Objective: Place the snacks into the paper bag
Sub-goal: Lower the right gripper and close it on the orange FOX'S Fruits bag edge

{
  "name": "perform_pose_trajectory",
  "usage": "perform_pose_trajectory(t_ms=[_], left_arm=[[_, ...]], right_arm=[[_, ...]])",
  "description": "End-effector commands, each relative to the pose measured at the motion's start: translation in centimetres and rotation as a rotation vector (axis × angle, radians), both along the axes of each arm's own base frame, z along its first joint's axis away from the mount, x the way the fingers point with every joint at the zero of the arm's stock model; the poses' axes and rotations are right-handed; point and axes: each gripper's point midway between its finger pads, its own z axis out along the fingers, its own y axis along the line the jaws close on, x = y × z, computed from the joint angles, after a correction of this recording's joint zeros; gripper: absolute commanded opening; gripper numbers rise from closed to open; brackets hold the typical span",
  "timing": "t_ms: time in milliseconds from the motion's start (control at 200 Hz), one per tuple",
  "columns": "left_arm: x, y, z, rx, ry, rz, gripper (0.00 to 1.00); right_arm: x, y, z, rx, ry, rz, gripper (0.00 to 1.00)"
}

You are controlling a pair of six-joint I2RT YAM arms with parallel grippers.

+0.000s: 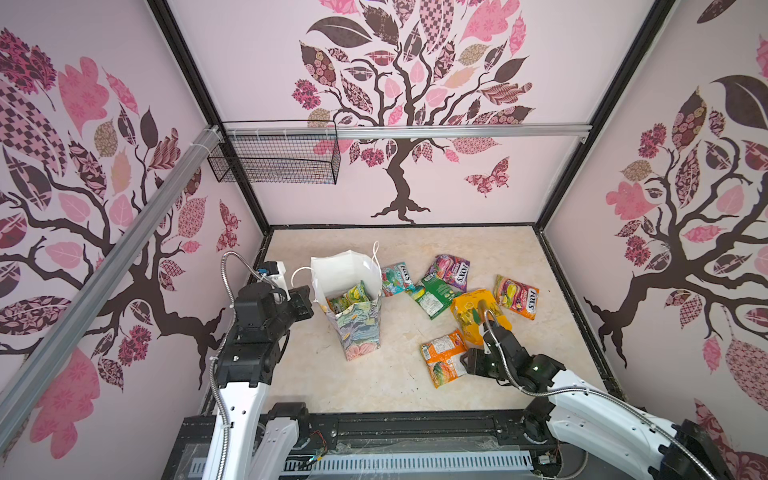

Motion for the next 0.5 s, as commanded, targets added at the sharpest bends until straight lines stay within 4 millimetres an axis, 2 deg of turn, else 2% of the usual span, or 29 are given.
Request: perform_pose_trajectory(t_ms=[0,110,235,400,495], left_arm=[[0.0,0.0,0.9,0.000,-0.028,-0.005,0.03],[0.0,0.0,0.8,0.000,-0.026,-0.004,0.03],[-0.1,0.0,0.9,0.003,-0.025,0.000,0.03],[0.0,0.0,0.9,0.002,-0.026,-0.002,0.03],[0.0,0.1,0.9,0.003,-0.025,0.001,0.03]], right_arm=[[-1.1,2.4,0.4,0.151,0.053,0.045,0.51],[-2.4,3.6,-0.4,0.140,0.087,0.088,0.50],[-3.5,5.5,0.3,0.115,0.100,0.151,0.49],[-2.6,3.4,-0.1,-0.043,0.075,0.112,0.46],[-2.4,2.9,-0.1,-0.070,0.066,0.102,0.45]])
